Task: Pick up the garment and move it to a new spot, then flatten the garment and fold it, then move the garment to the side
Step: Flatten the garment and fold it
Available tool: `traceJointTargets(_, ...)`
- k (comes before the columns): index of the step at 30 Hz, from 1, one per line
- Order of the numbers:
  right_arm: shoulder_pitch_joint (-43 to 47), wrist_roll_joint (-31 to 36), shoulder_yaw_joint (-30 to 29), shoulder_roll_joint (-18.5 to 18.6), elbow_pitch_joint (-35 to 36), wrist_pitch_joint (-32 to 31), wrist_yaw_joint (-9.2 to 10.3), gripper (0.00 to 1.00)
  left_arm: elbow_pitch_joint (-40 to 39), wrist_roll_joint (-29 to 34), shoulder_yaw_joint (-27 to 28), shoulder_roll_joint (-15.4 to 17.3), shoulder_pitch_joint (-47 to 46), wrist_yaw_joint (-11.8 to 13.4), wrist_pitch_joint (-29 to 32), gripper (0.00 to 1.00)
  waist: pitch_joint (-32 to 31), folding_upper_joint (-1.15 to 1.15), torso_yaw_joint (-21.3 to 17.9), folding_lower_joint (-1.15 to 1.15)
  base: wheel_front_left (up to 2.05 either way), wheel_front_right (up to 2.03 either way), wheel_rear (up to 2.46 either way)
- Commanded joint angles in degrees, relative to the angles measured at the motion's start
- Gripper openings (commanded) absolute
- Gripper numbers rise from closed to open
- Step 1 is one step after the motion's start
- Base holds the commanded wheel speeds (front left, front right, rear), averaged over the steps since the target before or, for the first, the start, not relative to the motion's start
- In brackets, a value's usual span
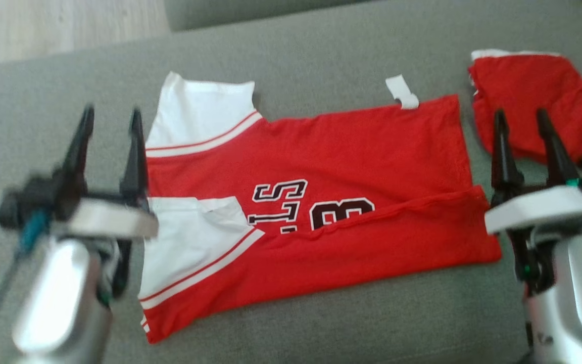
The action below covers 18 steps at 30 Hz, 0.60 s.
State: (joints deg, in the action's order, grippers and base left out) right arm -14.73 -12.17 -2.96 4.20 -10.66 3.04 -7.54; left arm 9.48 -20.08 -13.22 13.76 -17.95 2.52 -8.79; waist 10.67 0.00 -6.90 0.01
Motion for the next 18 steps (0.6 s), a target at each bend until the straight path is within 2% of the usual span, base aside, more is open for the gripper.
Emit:
traceJointTargets(1,-3.3,0.5,1.6,-0.1,2.1,0.5,0.05,1.0,-0.9,0.5,1.2,2.6,-5.1,-1.1,2.1,1.0,2.5,0.0,-0.4,-0.01,0.0,0.0,0.0)
traceJointTargets(6,-7.5,0.9,2.3,0.3,1.7,0.5,0.05,1.0,4.8,-0.2,-1.2,6.5,-15.3,-6.6,11.6,1.0,6.4,0.0,-1.5,-0.01,0.0,0.0,0.0)
traceJointTargets(9,-9.9,1.1,3.2,0.5,1.0,0.6,0.05,1.0,9.9,-1.6,-3.0,8.1,-20.8,-8.6,16.9,1.0,8.2,0.0,-2.5,-0.01,0.0,0.0,0.0)
traceJointTargets(14,-12.8,1.0,4.8,0.5,0.1,1.1,0.05,1.0,18.4,-3.9,-6.2,10.8,-28.3,-9.8,24.3,1.0,11.0,0.0,-4.4,-0.01,0.0,0.0,0.0)
traceJointTargets(18,-14.9,0.9,6.1,0.4,-0.4,1.7,0.05,1.0,23.8,-5.1,-8.6,13.3,-32.9,-10.0,27.9,1.0,13.4,0.0,-6.2,-0.01,0.0,0.0,0.0)
